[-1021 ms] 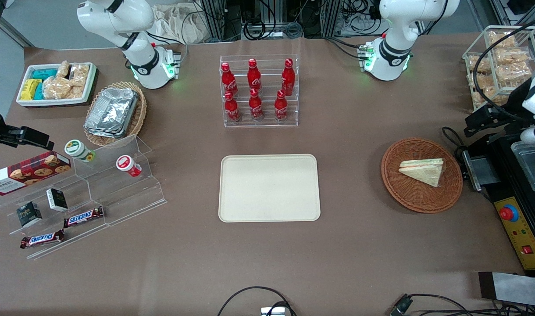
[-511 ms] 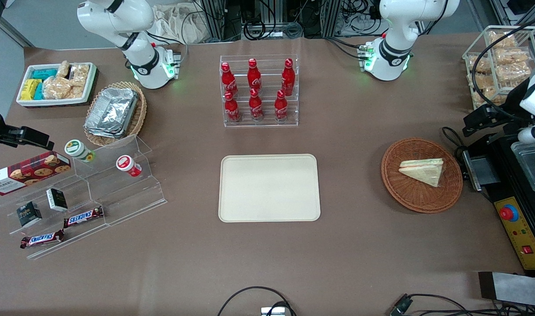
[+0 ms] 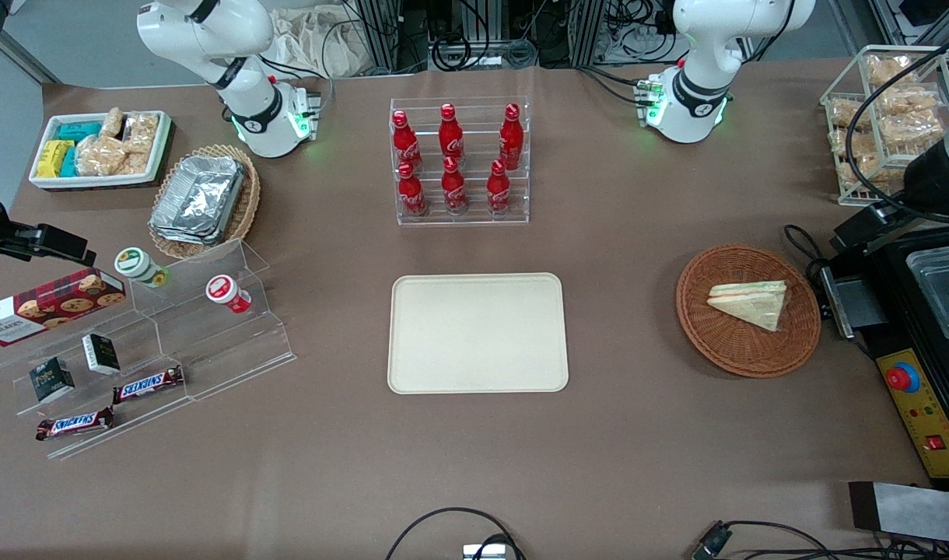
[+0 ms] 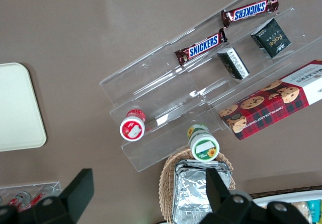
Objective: Place sandwich from basket to tray
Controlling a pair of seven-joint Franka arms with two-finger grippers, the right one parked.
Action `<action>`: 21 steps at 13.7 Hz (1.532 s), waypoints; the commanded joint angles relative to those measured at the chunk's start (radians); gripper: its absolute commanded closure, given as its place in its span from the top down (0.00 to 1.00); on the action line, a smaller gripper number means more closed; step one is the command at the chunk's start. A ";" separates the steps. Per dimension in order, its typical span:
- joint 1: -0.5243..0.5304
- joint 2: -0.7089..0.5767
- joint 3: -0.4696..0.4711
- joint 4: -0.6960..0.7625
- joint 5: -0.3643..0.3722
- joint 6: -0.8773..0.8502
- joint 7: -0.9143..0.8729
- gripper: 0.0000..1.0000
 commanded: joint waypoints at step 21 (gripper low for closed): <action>0.113 -0.222 0.028 -0.728 0.011 0.572 -0.409 1.00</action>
